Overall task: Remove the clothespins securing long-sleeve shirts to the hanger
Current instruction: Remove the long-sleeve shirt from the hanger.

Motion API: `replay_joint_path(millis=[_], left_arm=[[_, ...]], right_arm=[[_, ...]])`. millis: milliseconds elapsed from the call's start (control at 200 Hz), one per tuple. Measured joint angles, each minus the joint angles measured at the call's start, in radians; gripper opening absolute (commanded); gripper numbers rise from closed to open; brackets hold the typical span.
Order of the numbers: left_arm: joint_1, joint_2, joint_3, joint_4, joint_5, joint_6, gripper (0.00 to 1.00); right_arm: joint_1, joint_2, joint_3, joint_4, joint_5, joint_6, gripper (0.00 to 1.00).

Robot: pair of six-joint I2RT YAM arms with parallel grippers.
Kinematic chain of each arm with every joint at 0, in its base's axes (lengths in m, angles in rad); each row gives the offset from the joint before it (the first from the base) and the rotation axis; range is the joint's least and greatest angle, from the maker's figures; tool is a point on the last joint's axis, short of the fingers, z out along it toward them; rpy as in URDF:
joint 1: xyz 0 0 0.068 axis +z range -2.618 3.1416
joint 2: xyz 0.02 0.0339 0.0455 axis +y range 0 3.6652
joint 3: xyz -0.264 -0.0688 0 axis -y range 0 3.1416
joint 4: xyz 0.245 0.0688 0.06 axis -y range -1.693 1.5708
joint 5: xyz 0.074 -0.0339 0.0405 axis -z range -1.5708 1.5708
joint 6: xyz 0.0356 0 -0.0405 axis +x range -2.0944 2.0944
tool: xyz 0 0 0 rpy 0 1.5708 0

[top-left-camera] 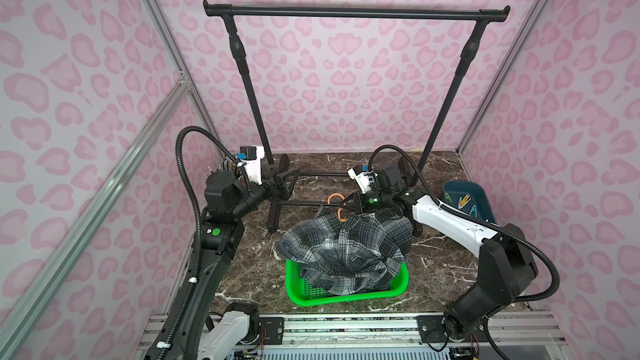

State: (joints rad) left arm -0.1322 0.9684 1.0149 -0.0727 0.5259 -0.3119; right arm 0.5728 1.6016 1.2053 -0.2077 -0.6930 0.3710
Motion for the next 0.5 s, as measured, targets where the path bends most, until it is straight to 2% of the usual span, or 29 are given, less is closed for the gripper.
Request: replay_joint_path(millis=[75, 155, 245, 340, 500], left_arm=[[0.0, 0.0, 0.0, -0.006, -0.003, 0.004, 0.92], [0.002, 0.002, 0.002, -0.018, -0.001, 0.015, 0.85], [0.002, 0.014, 0.01, -0.047, 0.036, 0.029, 0.82], [0.002, 0.031, 0.012, -0.069, 0.097, 0.033, 0.83], [0.002, 0.071, 0.017, -0.117, 0.17, 0.053, 0.87]], right_arm=[[0.006, -0.075, -0.011, 0.002, 0.044, -0.024, 0.0], [0.005, -0.175, -0.01, 0.011, 0.12, -0.056, 0.0], [0.003, -0.288, -0.008, 0.032, 0.2, -0.089, 0.0], [0.003, -0.364, -0.014, 0.061, 0.248, -0.113, 0.0], [0.003, -0.413, -0.053, 0.093, 0.259, -0.145, 0.0]])
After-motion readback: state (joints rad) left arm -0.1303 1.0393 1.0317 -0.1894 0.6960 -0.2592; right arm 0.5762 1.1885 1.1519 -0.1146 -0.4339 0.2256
